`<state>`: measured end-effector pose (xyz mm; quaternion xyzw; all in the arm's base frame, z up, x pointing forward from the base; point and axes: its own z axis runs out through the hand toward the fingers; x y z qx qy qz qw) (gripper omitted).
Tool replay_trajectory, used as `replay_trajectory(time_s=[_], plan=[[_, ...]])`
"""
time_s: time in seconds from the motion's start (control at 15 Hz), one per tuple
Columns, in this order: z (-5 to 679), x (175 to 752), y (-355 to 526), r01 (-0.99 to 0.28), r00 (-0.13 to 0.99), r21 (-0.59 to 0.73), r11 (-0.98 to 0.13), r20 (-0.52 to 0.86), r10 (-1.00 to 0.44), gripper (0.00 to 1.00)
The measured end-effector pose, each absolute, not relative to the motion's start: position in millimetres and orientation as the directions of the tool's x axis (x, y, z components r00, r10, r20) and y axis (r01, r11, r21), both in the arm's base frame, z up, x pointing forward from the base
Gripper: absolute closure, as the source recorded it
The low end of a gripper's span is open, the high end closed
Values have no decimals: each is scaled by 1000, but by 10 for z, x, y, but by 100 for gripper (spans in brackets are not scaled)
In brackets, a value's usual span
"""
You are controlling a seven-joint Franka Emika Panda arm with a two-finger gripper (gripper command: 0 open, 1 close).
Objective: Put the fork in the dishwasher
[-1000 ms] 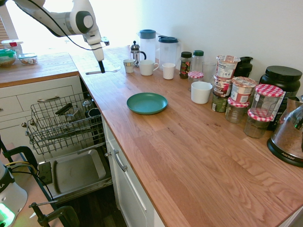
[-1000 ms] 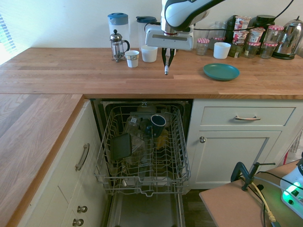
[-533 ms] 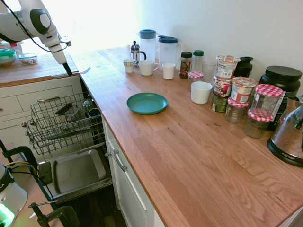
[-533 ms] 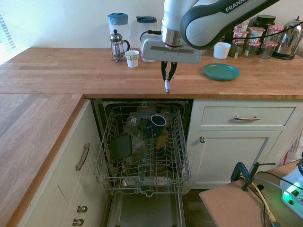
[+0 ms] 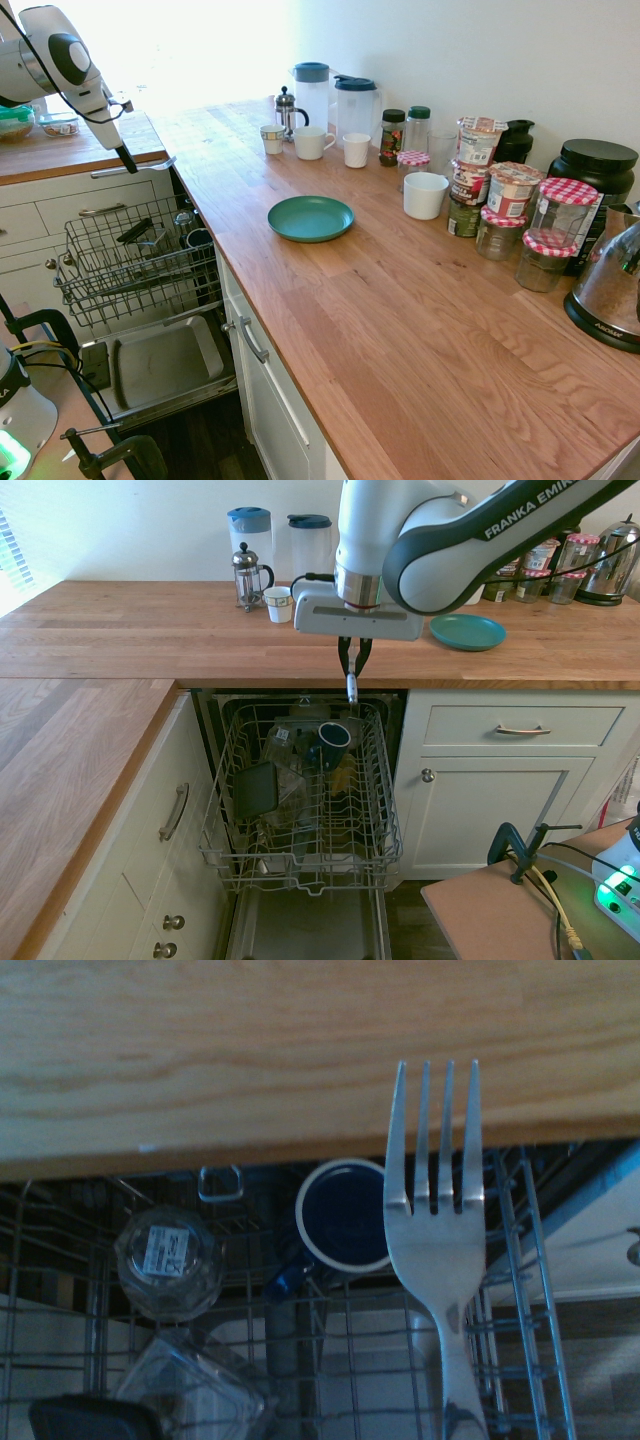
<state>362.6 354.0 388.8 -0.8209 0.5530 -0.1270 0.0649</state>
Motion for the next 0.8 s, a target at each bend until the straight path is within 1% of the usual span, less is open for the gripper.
replay_trajectory(time_s=[0.4, 0.6, 0.8], plan=[[3263, 3090, 3593, -900, 348, -226, -374, 146, -926, 100], [2876, 3048, 3548, -895, 366, -216, -390, 144, -919, 100], [2465, 3146, 3521, -893, 387, -191, -407, 134, -912, 100]])
